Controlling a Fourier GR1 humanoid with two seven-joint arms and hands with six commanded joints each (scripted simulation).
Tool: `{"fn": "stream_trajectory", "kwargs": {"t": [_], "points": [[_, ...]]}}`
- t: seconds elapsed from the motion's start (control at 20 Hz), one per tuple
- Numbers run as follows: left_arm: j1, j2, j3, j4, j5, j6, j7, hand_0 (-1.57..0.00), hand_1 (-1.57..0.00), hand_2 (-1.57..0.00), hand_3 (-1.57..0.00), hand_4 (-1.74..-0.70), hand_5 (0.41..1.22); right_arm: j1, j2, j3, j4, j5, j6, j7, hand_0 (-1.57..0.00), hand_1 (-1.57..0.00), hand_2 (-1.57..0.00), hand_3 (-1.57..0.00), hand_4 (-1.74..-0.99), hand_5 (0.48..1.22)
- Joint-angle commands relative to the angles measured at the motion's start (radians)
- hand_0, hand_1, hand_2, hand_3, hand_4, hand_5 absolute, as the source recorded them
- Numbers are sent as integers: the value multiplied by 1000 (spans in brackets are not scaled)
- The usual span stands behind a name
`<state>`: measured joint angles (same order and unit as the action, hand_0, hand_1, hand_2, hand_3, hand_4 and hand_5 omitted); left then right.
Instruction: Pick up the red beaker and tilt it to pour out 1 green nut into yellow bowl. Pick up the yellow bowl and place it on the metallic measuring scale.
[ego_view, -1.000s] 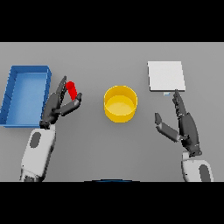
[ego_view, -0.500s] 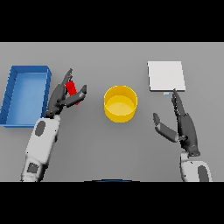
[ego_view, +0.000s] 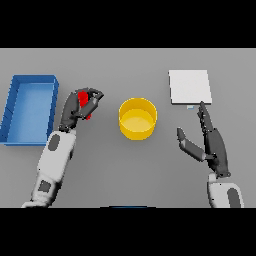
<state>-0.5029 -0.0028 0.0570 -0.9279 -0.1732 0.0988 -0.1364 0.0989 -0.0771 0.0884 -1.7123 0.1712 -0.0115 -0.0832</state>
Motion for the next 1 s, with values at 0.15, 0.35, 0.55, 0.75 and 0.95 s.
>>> {"fn": "stream_trajectory", "kwargs": {"t": [0.15, 0.35, 0.55, 0.75, 0.95], "points": [[-6, -8, 12, 8, 3, 13, -26, -1384, -1388, -1391, -1390, -1553, 1129, -8, 4, 2, 12, -7, 7, -13, 1, 1, 1, 1, -1303, 682], [-10, -1, -1, -27, 27, 26, -40, -1495, -1496, -1497, -1497, -1664, 1108, -22, 6, 16, 33, 27, -3, -30, 1, 1, 1, 1, -1274, 674], [2, 24, -44, -133, 17, 49, -14, -1540, -1540, -1541, -1541, -1709, 1097, -14, 1, 18, 16, 29, -2, -35, 1, 1, 1, 1, -1255, 672], [-30, 90, -156, -219, -82, 29, 103, -1558, -1558, -1559, -1559, -1728, 1113, -19, -1, 21, 14, 55, -19, -32, 1, 1, 1, 1, -1247, 685], [-77, 157, -267, -223, -178, -30, 174, -1563, -1563, -1563, -1563, -1733, 1117, -3, 0, 36, -10, 65, -13, -22, 1, 1, 1, 1, -1243, 696]]}}
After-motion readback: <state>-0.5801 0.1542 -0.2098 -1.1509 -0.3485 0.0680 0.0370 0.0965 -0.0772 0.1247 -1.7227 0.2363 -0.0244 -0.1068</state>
